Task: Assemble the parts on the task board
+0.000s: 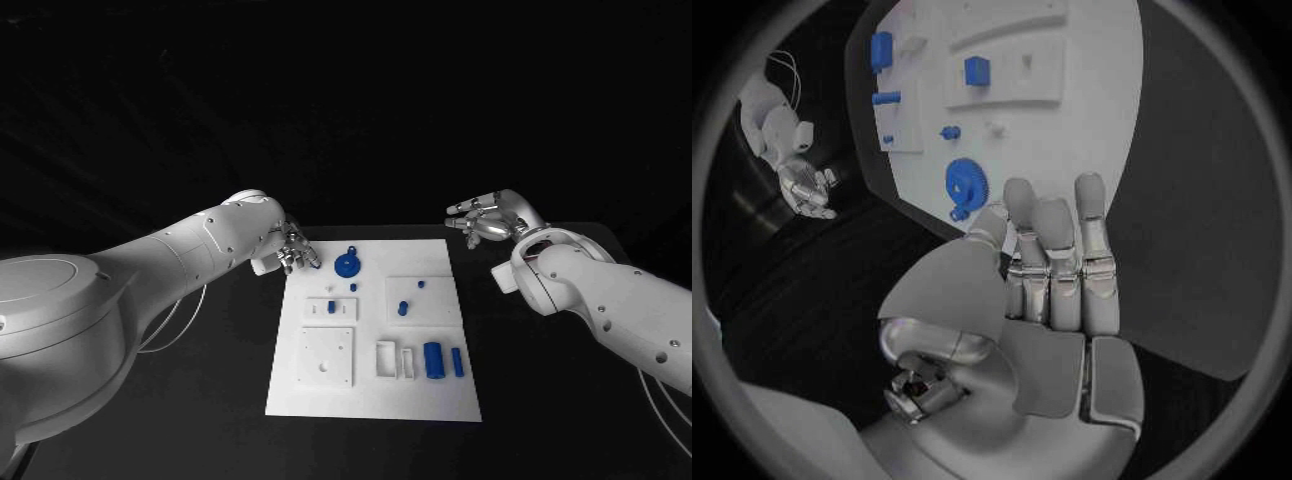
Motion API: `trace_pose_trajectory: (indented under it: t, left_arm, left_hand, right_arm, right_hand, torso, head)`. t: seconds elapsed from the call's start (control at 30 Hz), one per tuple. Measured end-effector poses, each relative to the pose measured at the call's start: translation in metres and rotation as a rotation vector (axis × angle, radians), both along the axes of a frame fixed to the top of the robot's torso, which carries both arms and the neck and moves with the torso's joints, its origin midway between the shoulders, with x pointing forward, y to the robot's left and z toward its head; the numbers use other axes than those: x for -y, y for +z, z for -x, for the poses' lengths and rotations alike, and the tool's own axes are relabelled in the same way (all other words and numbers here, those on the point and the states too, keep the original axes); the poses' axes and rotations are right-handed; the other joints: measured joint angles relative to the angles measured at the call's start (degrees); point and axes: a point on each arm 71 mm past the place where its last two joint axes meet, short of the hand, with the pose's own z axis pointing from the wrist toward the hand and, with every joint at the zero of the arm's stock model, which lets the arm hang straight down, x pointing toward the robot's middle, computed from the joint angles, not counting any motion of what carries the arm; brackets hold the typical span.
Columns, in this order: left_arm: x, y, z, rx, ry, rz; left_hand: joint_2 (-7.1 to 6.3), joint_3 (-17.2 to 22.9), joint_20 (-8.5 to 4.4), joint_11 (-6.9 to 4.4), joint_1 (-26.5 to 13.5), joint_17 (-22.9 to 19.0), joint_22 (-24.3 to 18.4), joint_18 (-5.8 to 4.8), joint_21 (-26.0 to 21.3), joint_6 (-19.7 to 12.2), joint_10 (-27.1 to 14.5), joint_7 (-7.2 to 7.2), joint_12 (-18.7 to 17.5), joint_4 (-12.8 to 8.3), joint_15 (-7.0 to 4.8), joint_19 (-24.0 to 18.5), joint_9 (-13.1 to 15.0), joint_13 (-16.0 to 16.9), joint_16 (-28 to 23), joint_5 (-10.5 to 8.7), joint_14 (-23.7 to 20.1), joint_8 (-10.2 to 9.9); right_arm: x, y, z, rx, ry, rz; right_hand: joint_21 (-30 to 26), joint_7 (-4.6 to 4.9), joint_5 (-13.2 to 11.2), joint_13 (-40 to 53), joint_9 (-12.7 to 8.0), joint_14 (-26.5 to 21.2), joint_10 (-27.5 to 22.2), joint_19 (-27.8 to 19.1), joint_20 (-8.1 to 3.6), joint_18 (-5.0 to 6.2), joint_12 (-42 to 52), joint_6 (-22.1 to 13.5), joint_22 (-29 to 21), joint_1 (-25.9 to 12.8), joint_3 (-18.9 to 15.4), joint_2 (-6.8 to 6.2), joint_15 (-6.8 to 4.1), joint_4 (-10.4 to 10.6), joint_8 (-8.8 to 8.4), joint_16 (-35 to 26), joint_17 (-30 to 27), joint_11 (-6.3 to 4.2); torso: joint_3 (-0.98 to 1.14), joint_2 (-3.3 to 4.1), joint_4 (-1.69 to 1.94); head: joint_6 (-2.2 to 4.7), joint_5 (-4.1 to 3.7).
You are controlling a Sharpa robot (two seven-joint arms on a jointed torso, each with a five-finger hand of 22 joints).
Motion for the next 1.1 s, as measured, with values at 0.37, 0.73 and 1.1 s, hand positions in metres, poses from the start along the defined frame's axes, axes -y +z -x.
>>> trace_pose_trajectory:
  t: [0.37, 0.73, 1.1]
  left_arm:
    - [-0.007, 0.010, 0.006, 0.039, 0.024, 0.056]
    - [-0.011, 0.020, 0.033, 0.045, 0.031, 0.106]
    - [-0.009, 0.010, 0.061, 0.036, 0.029, 0.113]
  left_hand:
    - [-0.91, 2.7, 0.00, -0.21, -2.9, 0.7, 0.0, 0.00, 2.0, 0.3, 0.2, 0.31, 1.5, -2.3, -0.14, 0.0, 1.2, -0.9, 0.0, 4.26, 0.9, 0.1]
    - [-1.66, 4.1, 0.00, -0.47, -5.2, 1.6, 0.0, 0.00, 2.9, 0.7, 0.5, 0.72, 3.8, -3.5, -0.32, 0.0, 4.9, -1.3, 0.4, 6.65, 2.2, 0.1]
    - [-1.95, 5.2, 0.21, -0.60, -7.3, 3.0, 0.0, 0.00, 4.0, 0.7, 0.6, 0.73, 6.2, -3.9, -0.42, 0.2, 9.1, -1.7, 1.3, 8.81, 2.5, 0.0]
  right_arm:
    - [0.005, 0.000, 0.000, -0.002, -0.007, 0.006]
    - [0.011, 0.000, 0.000, -0.006, -0.013, 0.012]
    - [0.013, -0.001, 0.000, -0.011, -0.015, 0.016]
  right_hand:
    - [0.0, 0.13, 0.0, 0.0, 0.0, 0.0, 0.0, 0.0, 0.00, 0.00, 0.0, -0.1, 0.0, 0.0, 0.0, 0.00, 0.00, 0.0, 0.00, 0.0, 0.0, 0.00]
    - [0.0, 0.13, 0.0, 0.0, 0.0, 0.0, 0.0, 0.0, 0.00, 0.00, 0.0, -0.1, 0.0, 0.0, 0.0, 0.00, 0.00, 0.0, 0.00, 0.0, 0.0, 0.00]
    - [0.0, 0.12, 0.3, 0.0, 0.0, 0.0, 0.0, 0.0, 0.00, 0.00, 0.0, -0.1, 0.0, 0.0, 0.0, 0.00, 0.00, 0.0, 0.00, 0.0, 0.0, 0.00]
  torso:
    - [-0.01, -0.42, 0.40]
    - [-0.19, -1.26, 1.17]
    - [-0.37, -1.68, 1.42]
  head:
    - [-0.41, 0.29]
    - [-1.31, 0.18]
    - [-1.91, 0.46]
